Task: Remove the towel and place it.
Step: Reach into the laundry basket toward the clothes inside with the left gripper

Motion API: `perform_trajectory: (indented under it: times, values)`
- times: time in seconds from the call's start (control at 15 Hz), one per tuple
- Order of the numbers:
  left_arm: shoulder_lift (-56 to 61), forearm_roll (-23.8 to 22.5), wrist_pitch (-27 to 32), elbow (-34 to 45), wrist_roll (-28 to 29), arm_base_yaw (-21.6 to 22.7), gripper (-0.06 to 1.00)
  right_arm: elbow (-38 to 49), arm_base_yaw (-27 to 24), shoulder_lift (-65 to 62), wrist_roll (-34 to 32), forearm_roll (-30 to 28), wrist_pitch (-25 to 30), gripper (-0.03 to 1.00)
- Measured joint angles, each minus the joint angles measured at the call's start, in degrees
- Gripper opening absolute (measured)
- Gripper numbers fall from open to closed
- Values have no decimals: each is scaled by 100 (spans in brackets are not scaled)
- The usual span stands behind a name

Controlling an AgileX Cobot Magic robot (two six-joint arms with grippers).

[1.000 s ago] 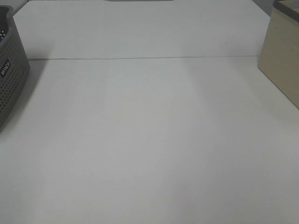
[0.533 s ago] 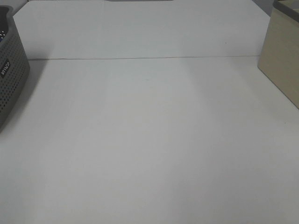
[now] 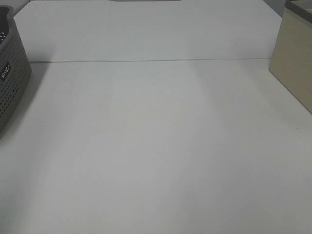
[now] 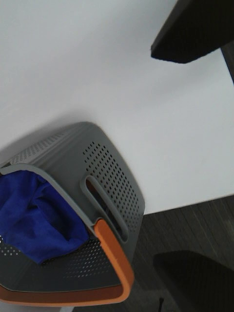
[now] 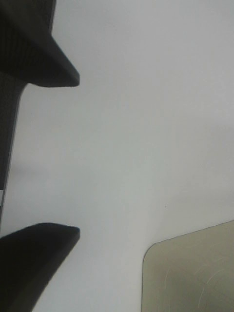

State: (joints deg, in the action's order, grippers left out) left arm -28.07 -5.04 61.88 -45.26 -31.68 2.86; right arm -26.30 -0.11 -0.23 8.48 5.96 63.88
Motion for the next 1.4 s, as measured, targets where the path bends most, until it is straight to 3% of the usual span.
perform_trajectory:
  times: [0.2, 0.53, 0.67, 0.73, 0.87, 1.0, 1.13, 1.4]
  values:
    - [-1553, -40, -11, -934, -791, 0, 99, 0, 0, 0, 0, 0, 0, 75]
    - [-4354, -103, 46, -3266, -1948, 0, 99, 0, 0, 0, 0, 0, 0, 75]
    - [-5162, -430, 46, -4114, -2263, 0, 99, 0, 0, 0, 0, 0, 0, 75]
    - [-5626, -859, 29, -4555, -2343, 0, 99, 0, 0, 0, 0, 0, 0, 75]
    - [-6165, -1564, 17, -4796, -2395, 0, 99, 0, 0, 0, 0, 0, 0, 75]
    - [-6698, -1902, 0, -4796, -2527, 195, 99, 0, 0, 0, 0, 0, 0, 75]
    - [-7128, -1879, -149, -4796, -2601, 596, 99, 0, 0, 0, 0, 0, 0, 75]
    - [-7809, -1455, -1043, -4796, -3438, 1255, 99, 0, 0, 0, 0, 0, 0, 75]
